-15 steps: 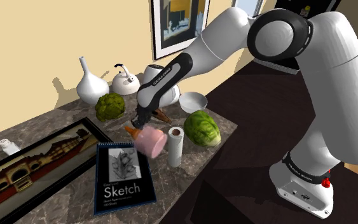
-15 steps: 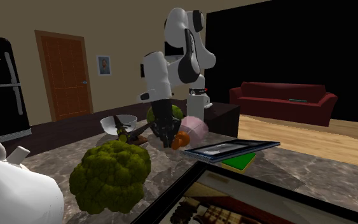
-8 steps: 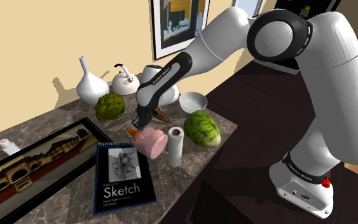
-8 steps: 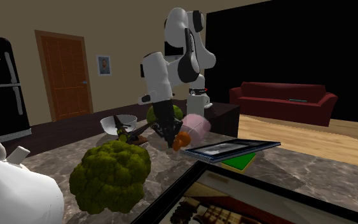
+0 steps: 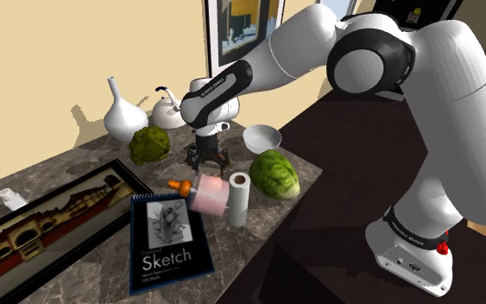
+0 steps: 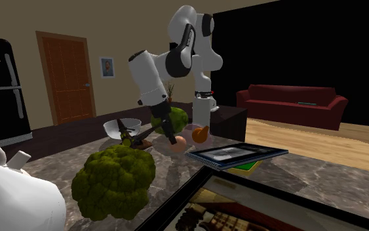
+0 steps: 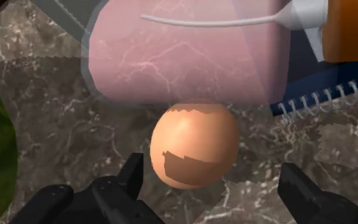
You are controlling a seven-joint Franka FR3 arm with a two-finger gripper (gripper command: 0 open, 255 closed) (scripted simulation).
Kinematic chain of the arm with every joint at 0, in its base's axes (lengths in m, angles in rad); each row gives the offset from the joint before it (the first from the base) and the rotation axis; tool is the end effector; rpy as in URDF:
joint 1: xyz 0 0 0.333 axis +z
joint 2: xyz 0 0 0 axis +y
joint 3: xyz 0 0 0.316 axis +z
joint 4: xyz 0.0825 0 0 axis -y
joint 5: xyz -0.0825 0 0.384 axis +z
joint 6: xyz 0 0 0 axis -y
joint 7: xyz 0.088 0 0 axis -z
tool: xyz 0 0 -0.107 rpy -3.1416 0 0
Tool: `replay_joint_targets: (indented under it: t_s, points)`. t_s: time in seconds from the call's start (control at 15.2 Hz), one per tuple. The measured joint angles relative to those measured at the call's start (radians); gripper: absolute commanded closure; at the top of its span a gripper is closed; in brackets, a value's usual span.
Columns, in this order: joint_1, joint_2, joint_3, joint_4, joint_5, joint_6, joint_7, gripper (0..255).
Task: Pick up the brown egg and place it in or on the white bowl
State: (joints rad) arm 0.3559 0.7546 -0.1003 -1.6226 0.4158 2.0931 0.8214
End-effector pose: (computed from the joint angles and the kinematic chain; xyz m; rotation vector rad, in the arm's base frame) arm 0.6313 0.1918 0.1628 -2.7681 1.1826 0.5543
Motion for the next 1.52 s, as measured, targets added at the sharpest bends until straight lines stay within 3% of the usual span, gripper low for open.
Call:
replay_joint_targets:
  t_s: [0.2,0.92,0.99,1.52]
  points:
    - [0.009,0.014,-0.017,0.008,0.024,-0.053,0.131,0]
    - [0.02,0.043,-0.008,-0.019,0.043,-0.005,0.142,0]
    - [0.02,0.043,-0.008,-0.019,0.043,-0.005,0.142,255]
    - [0.02,0.043,-0.008,-0.019,0.043,-0.005,0.142,255]
